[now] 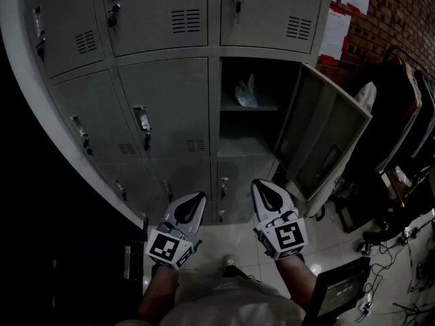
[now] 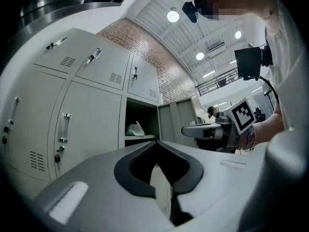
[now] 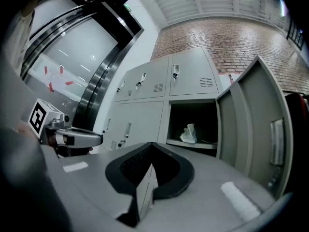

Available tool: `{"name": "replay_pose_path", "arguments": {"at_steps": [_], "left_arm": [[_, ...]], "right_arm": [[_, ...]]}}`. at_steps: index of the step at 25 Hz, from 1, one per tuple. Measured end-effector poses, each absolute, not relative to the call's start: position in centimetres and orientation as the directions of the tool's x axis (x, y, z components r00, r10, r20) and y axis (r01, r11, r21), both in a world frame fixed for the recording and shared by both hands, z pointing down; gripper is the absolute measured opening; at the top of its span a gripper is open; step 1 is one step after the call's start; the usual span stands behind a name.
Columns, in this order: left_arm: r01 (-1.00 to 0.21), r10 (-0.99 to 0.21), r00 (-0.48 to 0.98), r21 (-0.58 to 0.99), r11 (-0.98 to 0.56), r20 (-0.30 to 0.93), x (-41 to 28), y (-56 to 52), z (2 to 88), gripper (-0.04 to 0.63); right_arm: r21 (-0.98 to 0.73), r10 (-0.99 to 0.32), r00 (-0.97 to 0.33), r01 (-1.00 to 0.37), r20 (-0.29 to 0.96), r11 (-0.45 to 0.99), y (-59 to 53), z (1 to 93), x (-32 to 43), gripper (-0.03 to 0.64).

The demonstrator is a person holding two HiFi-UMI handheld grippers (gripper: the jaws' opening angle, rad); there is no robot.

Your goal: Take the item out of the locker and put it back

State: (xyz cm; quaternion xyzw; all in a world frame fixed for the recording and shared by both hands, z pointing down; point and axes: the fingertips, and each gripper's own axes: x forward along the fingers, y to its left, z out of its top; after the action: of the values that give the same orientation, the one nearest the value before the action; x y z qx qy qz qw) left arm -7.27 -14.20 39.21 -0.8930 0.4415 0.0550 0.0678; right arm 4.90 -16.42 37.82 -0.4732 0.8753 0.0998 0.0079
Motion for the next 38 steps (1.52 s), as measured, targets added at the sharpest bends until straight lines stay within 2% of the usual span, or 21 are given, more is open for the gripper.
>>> {"name": "replay_pose_path", "arguments": {"at_steps": [12, 14, 15, 19, 22, 28, 29, 30, 32, 38], "left_arm": [[-0.796, -0.784, 0.602, -0.042, -0.603, -0.149, -4.7, -26.4, 37.9, -0.002], [-0.788, -0.777, 0.614, -0.042, -0.615, -0.139, -4.5, -27.5, 38.1, -0.002], [-0.781, -0.771, 0.622, -0.044, -0.623, -0.135, -4.4, -28.0, 38.1, -0.002], [-0.766, -0.758, 0.641, -0.046, -0.641, -0.123, -4.7, -30.0, 38.2, -0.002], [-0.771, -0.764, 0.635, -0.042, -0.635, -0.115, -5.3, -31.3, 38.3, -0.002], [-0.777, -0.769, 0.628, -0.046, -0.627, -0.122, -6.7, -33.6, 38.3, -0.002], [-0.779, -0.770, 0.626, -0.047, -0.626, -0.124, -6.9, -33.9, 38.2, -0.002], [-0.781, -0.772, 0.623, -0.047, -0.623, -0.126, -7.2, -34.1, 38.1, -0.002], [-0.785, -0.776, 0.618, -0.047, -0.618, -0.127, -7.7, -34.5, 38.0, -0.002], [-0.779, -0.770, 0.625, -0.048, -0.625, -0.127, -8.5, -35.2, 37.8, -0.002]], "right_arm": [[0.177, -0.793, -0.606, -0.789, -0.062, 0.589, -29.4, 36.2, 6.1, -0.004], [0.162, -0.801, -0.597, -0.796, -0.049, 0.583, -31.2, 36.6, 6.1, 0.046], [0.152, -0.811, -0.583, -0.807, -0.051, 0.570, -32.2, 36.4, 6.2, 0.108], [0.111, -0.845, -0.527, -0.848, -0.087, 0.518, -37.0, 35.0, 6.4, 0.254], [0.110, -0.859, -0.502, -0.864, -0.099, 0.492, -40.6, 33.4, 6.4, 0.288], [0.113, -0.889, -0.453, -0.889, -0.071, 0.444, -46.2, 33.1, 6.6, 0.285], [0.118, -0.894, -0.445, -0.892, -0.058, 0.436, -46.7, 33.4, 6.7, 0.266], [0.128, -0.897, -0.440, -0.893, -0.044, 0.432, -47.1, 33.8, 6.7, 0.218], [0.149, -0.896, -0.444, -0.888, -0.021, 0.436, -47.6, 34.3, 6.4, 0.037], [0.169, -0.886, -0.459, -0.881, -0.074, 0.442, -45.6, 33.4, 6.4, 0.014]]}}
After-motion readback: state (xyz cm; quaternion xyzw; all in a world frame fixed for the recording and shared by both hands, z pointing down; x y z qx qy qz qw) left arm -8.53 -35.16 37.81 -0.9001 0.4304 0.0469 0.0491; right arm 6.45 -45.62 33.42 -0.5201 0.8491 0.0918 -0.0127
